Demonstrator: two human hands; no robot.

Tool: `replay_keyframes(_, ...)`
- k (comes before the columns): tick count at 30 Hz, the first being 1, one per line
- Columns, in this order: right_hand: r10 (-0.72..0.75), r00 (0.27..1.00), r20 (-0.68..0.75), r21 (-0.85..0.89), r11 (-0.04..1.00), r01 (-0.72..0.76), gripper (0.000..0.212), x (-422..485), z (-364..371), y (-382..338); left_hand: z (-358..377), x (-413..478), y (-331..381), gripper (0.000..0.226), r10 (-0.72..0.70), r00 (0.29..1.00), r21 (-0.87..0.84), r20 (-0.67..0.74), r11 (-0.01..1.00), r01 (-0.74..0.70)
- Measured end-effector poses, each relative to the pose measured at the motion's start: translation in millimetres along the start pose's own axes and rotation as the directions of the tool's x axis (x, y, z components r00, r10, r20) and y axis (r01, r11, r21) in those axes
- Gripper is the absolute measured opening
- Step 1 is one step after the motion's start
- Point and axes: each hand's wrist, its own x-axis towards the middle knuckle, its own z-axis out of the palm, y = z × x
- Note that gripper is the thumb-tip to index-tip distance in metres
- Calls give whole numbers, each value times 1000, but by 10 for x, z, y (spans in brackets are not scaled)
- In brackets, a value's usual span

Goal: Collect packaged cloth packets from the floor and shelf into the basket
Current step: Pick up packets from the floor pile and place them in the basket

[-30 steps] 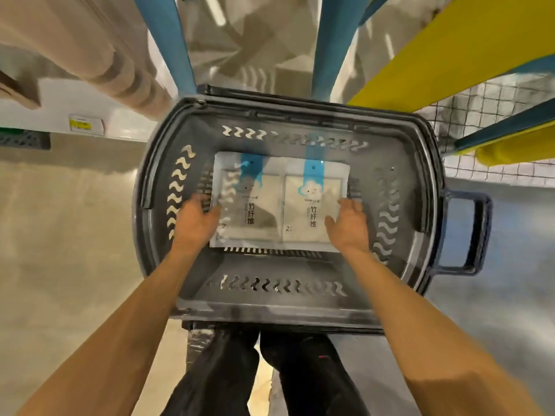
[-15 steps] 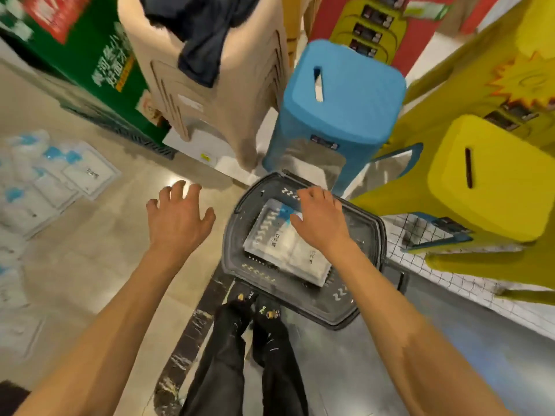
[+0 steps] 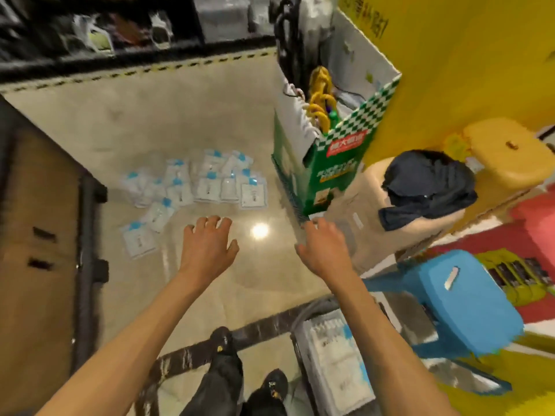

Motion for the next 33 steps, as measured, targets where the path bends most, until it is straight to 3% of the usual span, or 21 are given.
replay_keyframes(10, -258, 961, 97, -112, 957, 268, 52, 784, -160, -1875, -474, -197, -1849, 51, -362, 932, -49, 18, 931, 363)
replay_keyframes(16, -331, 935, 128, -123, 930, 346, 52, 1173, -76, -2772, -587, -329, -2746, 44, -456, 889, -25, 40, 889, 457)
replay_keyframes(25, -408, 886, 219, -115, 891, 439, 56, 1938, 43, -3804, -666, -142, -3754, 51, -574, 816, -5, 69, 817, 576)
replay_keyframes(33, -427, 852, 303, -102, 874, 474, 56, 2885, 216, -4381, -550, 555, -4370, 49, -585, 802, 12, 121, 809, 588)
